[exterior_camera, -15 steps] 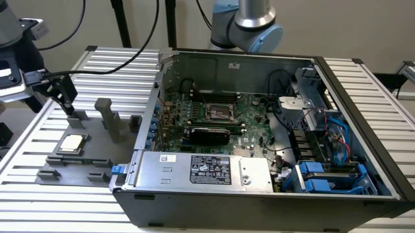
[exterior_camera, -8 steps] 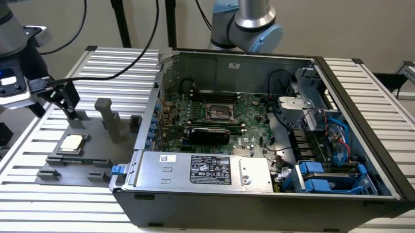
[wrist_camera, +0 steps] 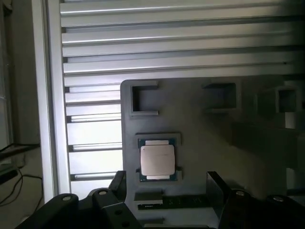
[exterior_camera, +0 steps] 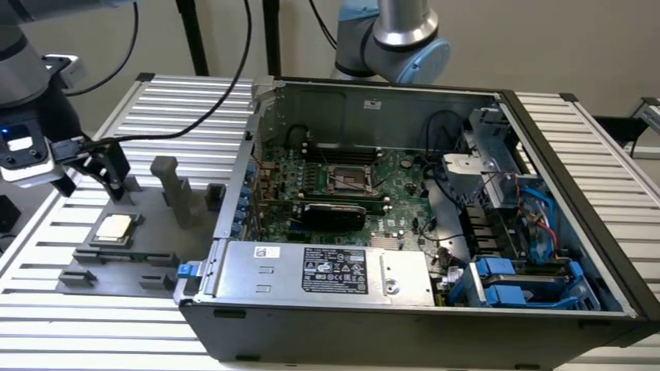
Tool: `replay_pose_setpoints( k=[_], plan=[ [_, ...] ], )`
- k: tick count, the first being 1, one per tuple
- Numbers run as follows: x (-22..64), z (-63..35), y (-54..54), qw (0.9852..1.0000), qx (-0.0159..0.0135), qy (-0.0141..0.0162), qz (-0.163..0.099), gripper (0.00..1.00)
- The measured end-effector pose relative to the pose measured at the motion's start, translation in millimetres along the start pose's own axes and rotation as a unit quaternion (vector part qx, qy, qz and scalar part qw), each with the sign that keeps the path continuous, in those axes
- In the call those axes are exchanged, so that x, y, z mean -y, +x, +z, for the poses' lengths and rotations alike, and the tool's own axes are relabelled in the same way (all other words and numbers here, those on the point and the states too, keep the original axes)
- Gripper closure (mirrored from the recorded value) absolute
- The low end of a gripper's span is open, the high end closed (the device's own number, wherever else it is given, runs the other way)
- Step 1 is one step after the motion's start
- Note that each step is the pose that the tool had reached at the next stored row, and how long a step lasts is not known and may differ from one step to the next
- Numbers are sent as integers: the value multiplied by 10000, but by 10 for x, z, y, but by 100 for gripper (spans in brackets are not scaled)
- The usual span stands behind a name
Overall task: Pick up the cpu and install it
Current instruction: 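Pick up the cpu and move it towards the insertion slot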
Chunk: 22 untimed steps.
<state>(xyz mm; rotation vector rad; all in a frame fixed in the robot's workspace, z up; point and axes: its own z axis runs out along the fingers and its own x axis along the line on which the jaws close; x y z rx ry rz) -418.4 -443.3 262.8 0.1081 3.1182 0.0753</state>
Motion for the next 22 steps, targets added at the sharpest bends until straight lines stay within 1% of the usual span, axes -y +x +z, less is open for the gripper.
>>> replay_pose_setpoints(
  k=[12,22],
  plan=[
    [95,215,-4,10000,0,0,0,23],
    [109,397,-1,10000,1,0,7,23]
  ],
)
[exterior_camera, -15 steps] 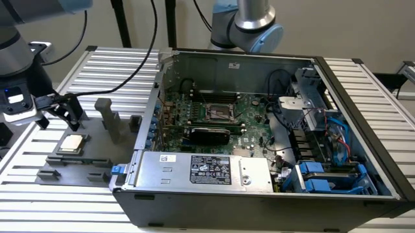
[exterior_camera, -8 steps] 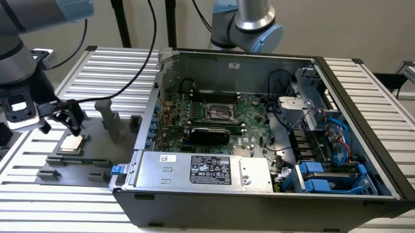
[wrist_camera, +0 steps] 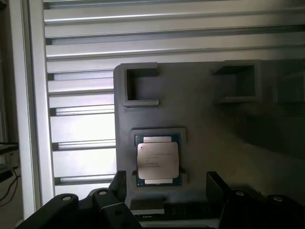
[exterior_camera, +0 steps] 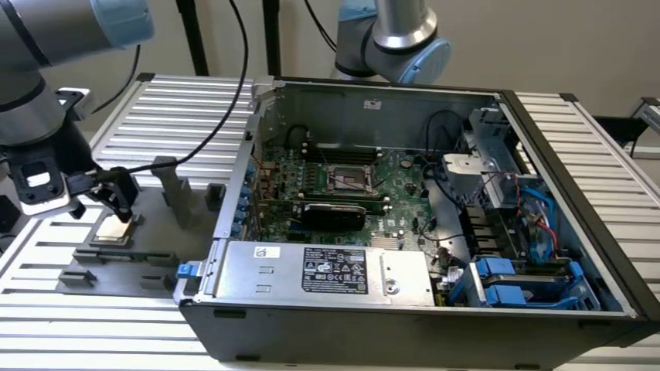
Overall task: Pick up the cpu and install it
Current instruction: 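Pick up the cpu and move it towards the insertion slot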
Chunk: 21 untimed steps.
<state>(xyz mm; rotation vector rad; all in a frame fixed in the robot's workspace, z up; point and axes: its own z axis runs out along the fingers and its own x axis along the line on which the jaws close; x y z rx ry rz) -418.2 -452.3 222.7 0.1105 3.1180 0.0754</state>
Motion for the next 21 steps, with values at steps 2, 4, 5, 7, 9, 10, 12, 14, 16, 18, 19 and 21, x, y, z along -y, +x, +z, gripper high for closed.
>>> replay_pose_setpoints(
  k=[2,4,5,7,9,10,12,14,16,18,19,21],
  plan=[
    [2,36,1,10000,0,0,7,23],
    [2,72,1,10000,1,0,20,23],
    [1,90,2,10000,1,1,28,23],
    [-13,127,4,10000,2,1,42,23],
    [-39,164,6,10000,2,2,55,23],
    [-50,184,8,10000,3,1,60,23],
    [-69,221,10,10000,3,2,67,23],
    [-85,258,14,10000,3,3,68,23],
    [-86,291,20,10000,2,8,68,23],
    [-85,324,30,10000,1,10,68,23],
    [-84,336,38,10000,1,11,68,23],
    [-85,349,50,10000,2,10,68,23]
  ],
)
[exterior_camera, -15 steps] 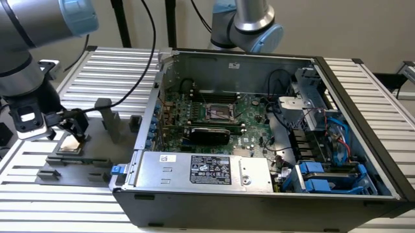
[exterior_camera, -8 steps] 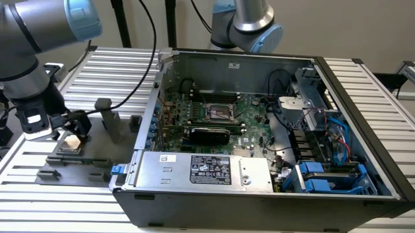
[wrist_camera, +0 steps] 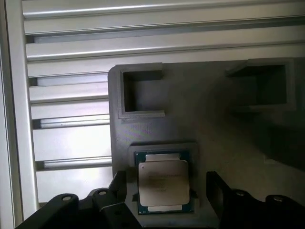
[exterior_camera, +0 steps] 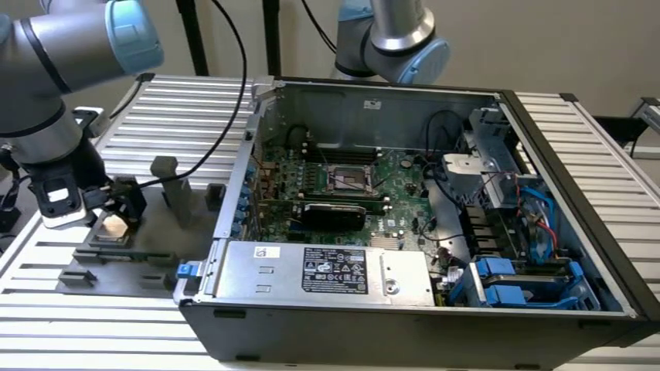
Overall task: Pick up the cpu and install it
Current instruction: 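Pick up the cpu and move it towards the insertion slot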
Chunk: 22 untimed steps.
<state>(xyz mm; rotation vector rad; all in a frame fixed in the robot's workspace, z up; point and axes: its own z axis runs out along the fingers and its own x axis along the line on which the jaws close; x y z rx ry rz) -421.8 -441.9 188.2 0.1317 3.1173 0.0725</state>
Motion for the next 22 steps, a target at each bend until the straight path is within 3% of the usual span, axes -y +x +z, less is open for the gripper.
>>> replay_pose_setpoints(
  k=[18,21,22],
  plan=[
    [-27,63,21,10000,-2,0,-17,23],
    [-27,66,22,10000,-2,0,-22,25],
    [-28,67,23,10000,-2,0,-24,32]
  ],
)
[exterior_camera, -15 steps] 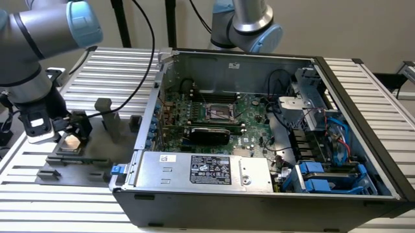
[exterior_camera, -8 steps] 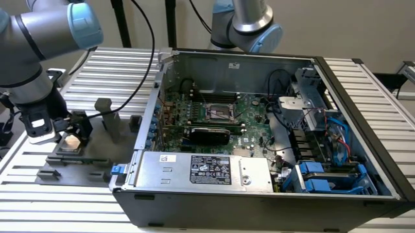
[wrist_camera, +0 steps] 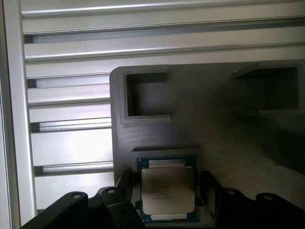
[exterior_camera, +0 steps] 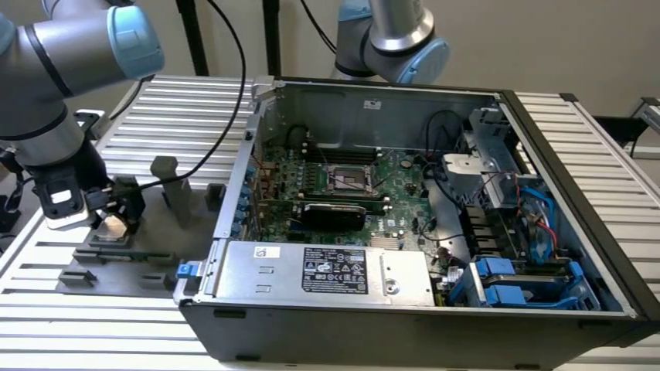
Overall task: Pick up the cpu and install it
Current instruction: 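Pick up the cpu and move it towards the insertion slot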
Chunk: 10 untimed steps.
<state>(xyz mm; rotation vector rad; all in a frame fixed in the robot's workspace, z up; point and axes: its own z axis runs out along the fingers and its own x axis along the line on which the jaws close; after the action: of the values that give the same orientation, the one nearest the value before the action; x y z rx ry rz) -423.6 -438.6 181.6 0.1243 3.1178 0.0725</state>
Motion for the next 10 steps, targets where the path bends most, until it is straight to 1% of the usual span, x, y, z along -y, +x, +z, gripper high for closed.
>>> replay_pose_setpoints(
  k=[10],
  plan=[
    [5,0,2,10000,-1,0,-11,32]
  ],
)
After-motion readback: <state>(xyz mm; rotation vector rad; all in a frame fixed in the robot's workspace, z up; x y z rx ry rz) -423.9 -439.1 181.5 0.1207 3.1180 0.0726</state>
